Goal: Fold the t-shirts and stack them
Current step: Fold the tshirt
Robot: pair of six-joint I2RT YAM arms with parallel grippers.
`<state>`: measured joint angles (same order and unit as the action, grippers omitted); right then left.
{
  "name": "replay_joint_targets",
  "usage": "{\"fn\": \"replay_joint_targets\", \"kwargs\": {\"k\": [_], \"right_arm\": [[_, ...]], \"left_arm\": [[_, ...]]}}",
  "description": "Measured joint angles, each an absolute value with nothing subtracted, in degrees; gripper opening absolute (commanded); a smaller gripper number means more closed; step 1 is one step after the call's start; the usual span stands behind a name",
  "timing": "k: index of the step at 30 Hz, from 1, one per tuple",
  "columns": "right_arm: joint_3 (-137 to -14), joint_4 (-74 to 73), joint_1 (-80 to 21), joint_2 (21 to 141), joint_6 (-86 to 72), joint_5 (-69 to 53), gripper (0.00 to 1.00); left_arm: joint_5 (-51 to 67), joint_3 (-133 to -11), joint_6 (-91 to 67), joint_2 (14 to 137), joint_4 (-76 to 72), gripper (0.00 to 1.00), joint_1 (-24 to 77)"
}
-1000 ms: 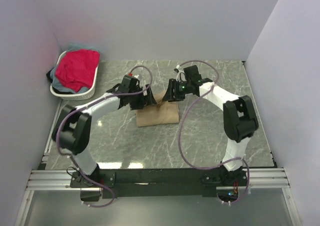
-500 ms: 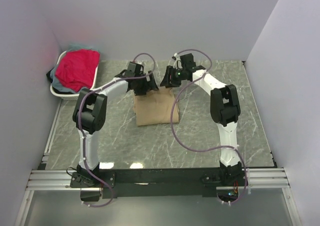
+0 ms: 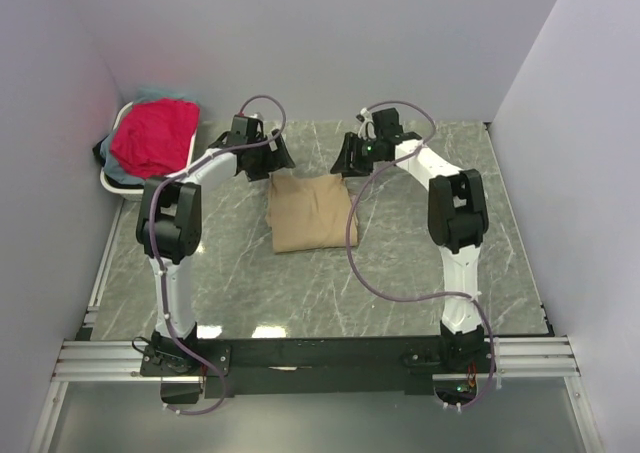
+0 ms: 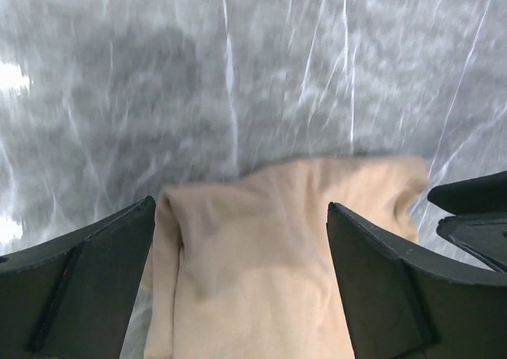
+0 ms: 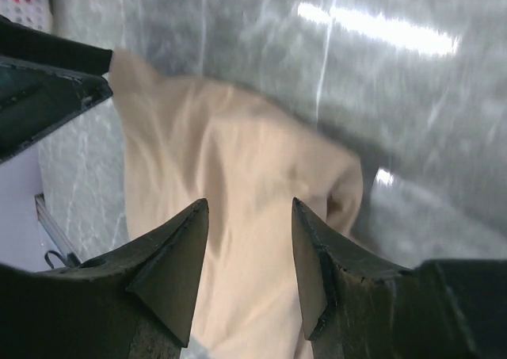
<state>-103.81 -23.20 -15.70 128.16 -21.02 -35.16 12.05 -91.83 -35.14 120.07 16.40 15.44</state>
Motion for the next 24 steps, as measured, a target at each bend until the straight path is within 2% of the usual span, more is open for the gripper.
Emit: {"fn": "replay_joint_targets", "kwargs": {"k": [9, 19, 21, 22, 24], "right_arm": [[-88.7, -24.8, -15.9, 116.1, -18.2, -30.2, 0.54], [-80.5, -27.3, -19.7, 113.6, -16.3, -22.5, 0.53], [-79.1, -27.7, -21.0, 113.0, -16.2, -21.0, 0.44], [-78.5, -27.9, -21.5, 112.7, -16.1, -20.3, 0.27], [-77.6, -28.3, -22.5, 111.9, -16.0, -18.7, 0.15]], "left_arm": [[13.3, -80.4, -35.4, 108.7, 15.4, 0.95, 16.4], [12.1, -80.0, -35.4, 109.0, 14.5, 0.94, 19.6], [11.8, -80.0, -35.4, 110.0, 14.5, 0.94, 19.8], [11.7, -80.0, -35.4, 110.6, 14.5, 0.94, 19.8], [11.2, -80.0, -35.4, 111.9, 14.6, 0.93, 19.8]]}}
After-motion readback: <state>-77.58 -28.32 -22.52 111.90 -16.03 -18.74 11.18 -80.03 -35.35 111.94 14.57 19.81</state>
